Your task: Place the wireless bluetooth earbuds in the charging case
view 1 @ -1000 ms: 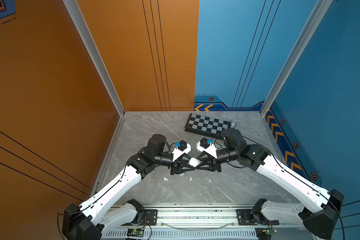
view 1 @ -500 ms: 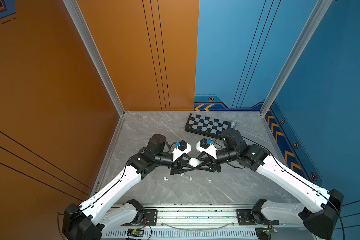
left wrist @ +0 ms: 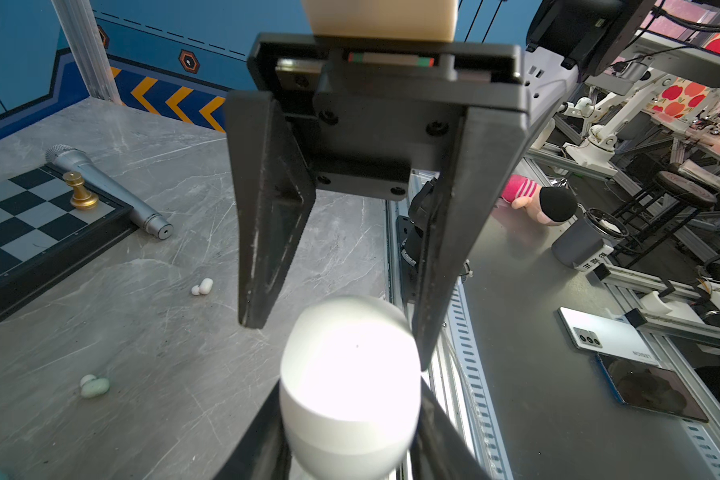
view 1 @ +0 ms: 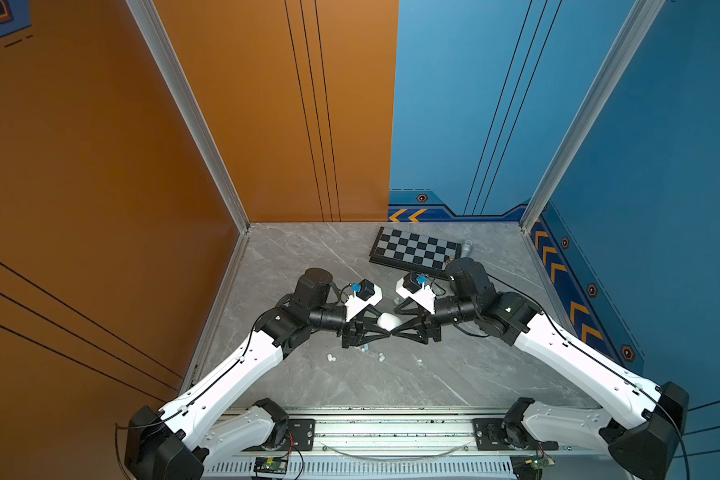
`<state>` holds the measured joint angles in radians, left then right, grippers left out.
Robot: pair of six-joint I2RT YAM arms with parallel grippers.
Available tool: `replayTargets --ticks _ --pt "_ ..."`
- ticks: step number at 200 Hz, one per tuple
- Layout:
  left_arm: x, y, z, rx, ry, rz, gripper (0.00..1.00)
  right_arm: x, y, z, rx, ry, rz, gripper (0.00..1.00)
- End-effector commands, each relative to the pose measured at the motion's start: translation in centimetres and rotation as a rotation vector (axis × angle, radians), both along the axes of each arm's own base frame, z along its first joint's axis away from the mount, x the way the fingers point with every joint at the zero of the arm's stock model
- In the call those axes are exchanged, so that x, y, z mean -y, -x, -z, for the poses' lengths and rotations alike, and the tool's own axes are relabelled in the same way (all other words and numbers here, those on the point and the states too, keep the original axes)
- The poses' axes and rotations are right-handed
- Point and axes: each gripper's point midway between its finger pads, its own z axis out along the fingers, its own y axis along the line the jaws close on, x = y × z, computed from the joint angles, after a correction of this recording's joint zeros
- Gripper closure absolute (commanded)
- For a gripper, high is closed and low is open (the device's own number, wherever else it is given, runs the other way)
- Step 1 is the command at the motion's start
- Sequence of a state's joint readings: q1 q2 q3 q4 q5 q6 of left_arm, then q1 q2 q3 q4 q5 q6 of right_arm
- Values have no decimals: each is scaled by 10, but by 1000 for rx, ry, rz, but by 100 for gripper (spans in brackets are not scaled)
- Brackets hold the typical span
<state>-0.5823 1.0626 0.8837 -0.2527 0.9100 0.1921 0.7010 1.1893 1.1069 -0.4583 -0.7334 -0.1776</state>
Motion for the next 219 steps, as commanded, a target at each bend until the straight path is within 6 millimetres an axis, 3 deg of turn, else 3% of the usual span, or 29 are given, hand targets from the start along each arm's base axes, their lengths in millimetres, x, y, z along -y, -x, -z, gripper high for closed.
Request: replayTargets --ticks 1,80,113,167,219 --pt "2 15 -6 -15 28 74 100 7 -30 -13 58 -43 128 36" --pt "3 12 -5 -13 24 62 100 11 -40 -26 61 -100 182 35" --pt "4 9 -6 -12 32 47 100 14 -44 -23 73 -93 207 36" --pt "6 -8 -17 13 97 -26 100 19 -39 -18 78 -89 206 48" --pt "6 -13 -19 8 101 -43 100 20 -38 -20 88 -96 200 70"
